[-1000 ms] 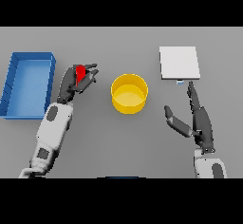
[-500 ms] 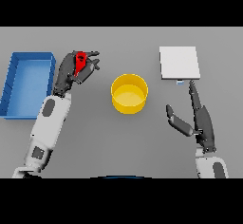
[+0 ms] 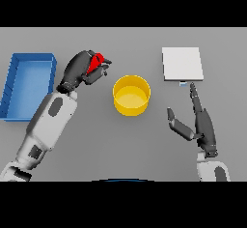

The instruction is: Pick up the red beaker and tilt it to pour out 1 green nut into yellow bowl. Pick up the yellow bowl and place it on the metallic measuring scale.

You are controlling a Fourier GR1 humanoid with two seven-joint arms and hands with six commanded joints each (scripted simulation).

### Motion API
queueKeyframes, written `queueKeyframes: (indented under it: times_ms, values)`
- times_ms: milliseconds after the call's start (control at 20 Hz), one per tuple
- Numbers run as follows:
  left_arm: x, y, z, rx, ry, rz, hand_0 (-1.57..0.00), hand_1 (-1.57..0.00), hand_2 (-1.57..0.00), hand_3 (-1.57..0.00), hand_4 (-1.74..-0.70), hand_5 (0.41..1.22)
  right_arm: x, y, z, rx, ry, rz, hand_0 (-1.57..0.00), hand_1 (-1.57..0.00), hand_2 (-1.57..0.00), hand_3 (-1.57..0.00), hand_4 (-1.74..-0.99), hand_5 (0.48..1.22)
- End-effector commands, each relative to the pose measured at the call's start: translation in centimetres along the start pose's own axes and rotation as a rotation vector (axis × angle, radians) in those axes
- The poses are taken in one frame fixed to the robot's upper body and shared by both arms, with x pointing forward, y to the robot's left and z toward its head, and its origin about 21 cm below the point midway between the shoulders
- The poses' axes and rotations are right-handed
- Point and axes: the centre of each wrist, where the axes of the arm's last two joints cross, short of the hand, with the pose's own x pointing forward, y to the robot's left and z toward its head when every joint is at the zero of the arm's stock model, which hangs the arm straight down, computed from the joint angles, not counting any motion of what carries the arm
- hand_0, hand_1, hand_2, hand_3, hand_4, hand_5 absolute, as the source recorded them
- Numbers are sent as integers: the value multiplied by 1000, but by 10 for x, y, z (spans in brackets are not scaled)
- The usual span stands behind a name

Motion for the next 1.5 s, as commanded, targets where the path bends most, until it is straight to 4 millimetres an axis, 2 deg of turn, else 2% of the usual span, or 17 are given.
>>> queueKeyframes:
  times_ms: [0,200,300,450,550,600,700,800,950,1050,1450]
  values:
    - [1,1,-2,-2,16,-73,-1568,-1568,-1568,-1567,-1737,1128,3,0,-2,-4,-5,-4,1,1,1,1,-1254,683]
    - [19,-5,-8,-61,-7,-393,-1570,-1570,-1570,-1569,-1739,1127,5,-1,-2,6,-8,-12,1,1,1,1,-1256,690]
    - [27,-9,-12,-89,-29,-529,-1570,-1570,-1570,-1570,-1740,1161,5,-2,-1,5,0,-13,1,1,1,1,-1267,698]
    - [33,-3,-16,-118,-64,-688,-1571,-1571,-1571,-1570,-1740,1190,1,2,5,9,2,-8,1,1,1,1,-1274,704]
    - [41,-4,-20,-160,-106,-790,-1571,-1571,-1571,-1571,-1649,1201,1,2,1,6,8,-20,1,1,1,1,-1284,705]
    - [42,-3,-22,-172,-109,-843,-1571,-1571,-1571,-1571,-1666,1205,0,0,3,4,-4,-29,1,1,1,1,-1283,702]
    - [54,-8,-24,-233,-130,-955,-1571,-1571,-1571,-1391,-1687,1211,2,5,2,-1,-11,-53,1,1,1,1,-1287,690]
    - [62,-12,-29,-271,-166,-1045,-1571,-1571,-1571,-1277,-1701,1215,-2,4,2,-14,-4,-55,1,1,1,1,-1292,678]
    - [74,-20,-37,-350,-224,-1188,-1571,-1571,-1571,-1420,-1718,1218,-2,2,4,-23,-8,-89,1,1,1,1,-1294,657]
    - [74,-25,-37,-386,-259,-1279,-1571,-1571,-1571,-1475,-1726,1219,-3,2,4,-23,5,-96,1,1,1,1,-1291,648]
    - [90,-40,-41,-460,-337,-1606,-1571,-1571,-1571,-1555,-1739,1221,-6,7,5,-39,21,-70,1,1,1,1,-1278,609]
